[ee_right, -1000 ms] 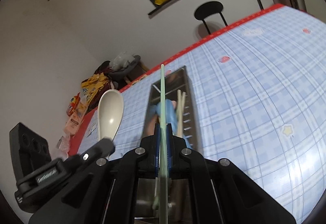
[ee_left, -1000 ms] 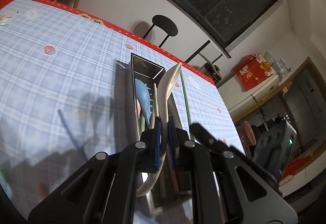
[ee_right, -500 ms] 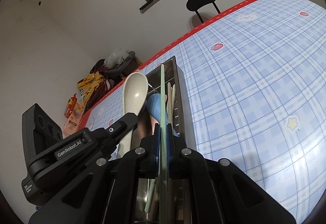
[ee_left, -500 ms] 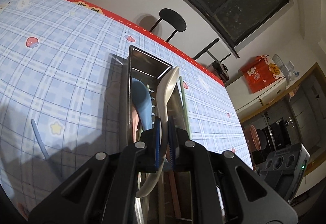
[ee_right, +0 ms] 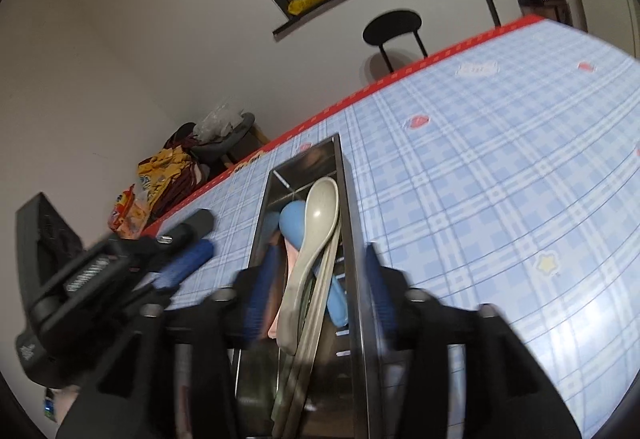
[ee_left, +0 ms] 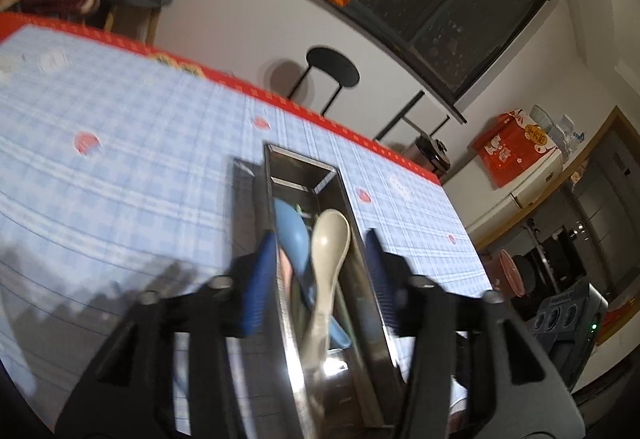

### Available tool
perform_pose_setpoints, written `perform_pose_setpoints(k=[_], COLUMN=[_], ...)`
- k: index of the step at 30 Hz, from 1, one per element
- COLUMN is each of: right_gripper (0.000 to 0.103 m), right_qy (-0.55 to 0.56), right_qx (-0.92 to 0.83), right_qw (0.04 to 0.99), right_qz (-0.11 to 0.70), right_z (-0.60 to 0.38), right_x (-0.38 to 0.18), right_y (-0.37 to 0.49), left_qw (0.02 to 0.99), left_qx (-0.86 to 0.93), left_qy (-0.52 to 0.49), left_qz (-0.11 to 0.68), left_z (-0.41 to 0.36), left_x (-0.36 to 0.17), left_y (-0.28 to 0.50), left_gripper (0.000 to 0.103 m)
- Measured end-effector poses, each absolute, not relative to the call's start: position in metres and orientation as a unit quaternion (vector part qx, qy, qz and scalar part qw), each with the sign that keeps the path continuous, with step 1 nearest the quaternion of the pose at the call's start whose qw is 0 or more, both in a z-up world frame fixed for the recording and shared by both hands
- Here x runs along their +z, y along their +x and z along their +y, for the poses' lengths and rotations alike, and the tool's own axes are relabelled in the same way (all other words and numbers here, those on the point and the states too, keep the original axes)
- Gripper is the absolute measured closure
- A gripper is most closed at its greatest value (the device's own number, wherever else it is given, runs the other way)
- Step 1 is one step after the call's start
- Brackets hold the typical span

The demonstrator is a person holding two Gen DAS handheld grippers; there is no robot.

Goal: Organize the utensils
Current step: 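Open both tools over the tray to release the spoon and chopstick, then move both tools back over the mint-green spoon and remaining chopsticks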

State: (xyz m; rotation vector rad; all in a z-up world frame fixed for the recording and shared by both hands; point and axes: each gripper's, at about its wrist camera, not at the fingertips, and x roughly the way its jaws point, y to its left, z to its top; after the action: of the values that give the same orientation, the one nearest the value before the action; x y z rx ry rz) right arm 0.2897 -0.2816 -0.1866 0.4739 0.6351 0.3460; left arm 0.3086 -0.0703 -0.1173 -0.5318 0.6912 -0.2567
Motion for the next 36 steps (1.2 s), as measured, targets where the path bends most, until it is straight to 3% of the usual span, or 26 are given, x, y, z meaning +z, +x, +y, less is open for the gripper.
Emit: perform_pose_setpoints(k=[1, 3, 5, 7, 20, 36], right_gripper=[0.027, 0.018, 0.011, 0.006, 0.006, 0.006], right_qy=[0.222, 0.207, 0.185, 0.167, 0.043, -0.036], right_qx=[0.161, 0.153, 0.145, 0.141, 0.133, 0.187], right_qw=[0.913, 0.921, 0.927, 0.932, 0.952, 0.939], right_qz=[0.303, 0.294, 0.291, 0.29, 0.272, 0.285], right_z=[-0.28, -0.276, -0.269, -0.262, -0.222, -0.177], right_x=[-0.185, -0.181, -0.179, -0.177, -0.176, -0.185], right_y=[0.287, 0.283, 0.279, 0.275, 0.235, 0.159], left_qw=[0.904, 0.914, 0.92, 0.925, 0.936, 0.943], left_qx=[-0.116, -0.099, -0.088, -0.073, 0.02, 0.011], left_qy=[-0.252, -0.243, -0.235, -0.225, -0.169, -0.008], left_qz=[0.327, 0.308, 0.3, 0.297, 0.309, 0.334], left_z=[-0.066, -0.055, -0.046, -0.036, 0.028, 0.067], left_x=[-0.113, -0.104, -0.098, -0.094, -0.097, -0.12], left_y=[0.304, 0.293, 0.285, 0.274, 0.195, 0.102], left_gripper=[0.033, 0.018, 0.017, 0.007, 0.006, 0.006])
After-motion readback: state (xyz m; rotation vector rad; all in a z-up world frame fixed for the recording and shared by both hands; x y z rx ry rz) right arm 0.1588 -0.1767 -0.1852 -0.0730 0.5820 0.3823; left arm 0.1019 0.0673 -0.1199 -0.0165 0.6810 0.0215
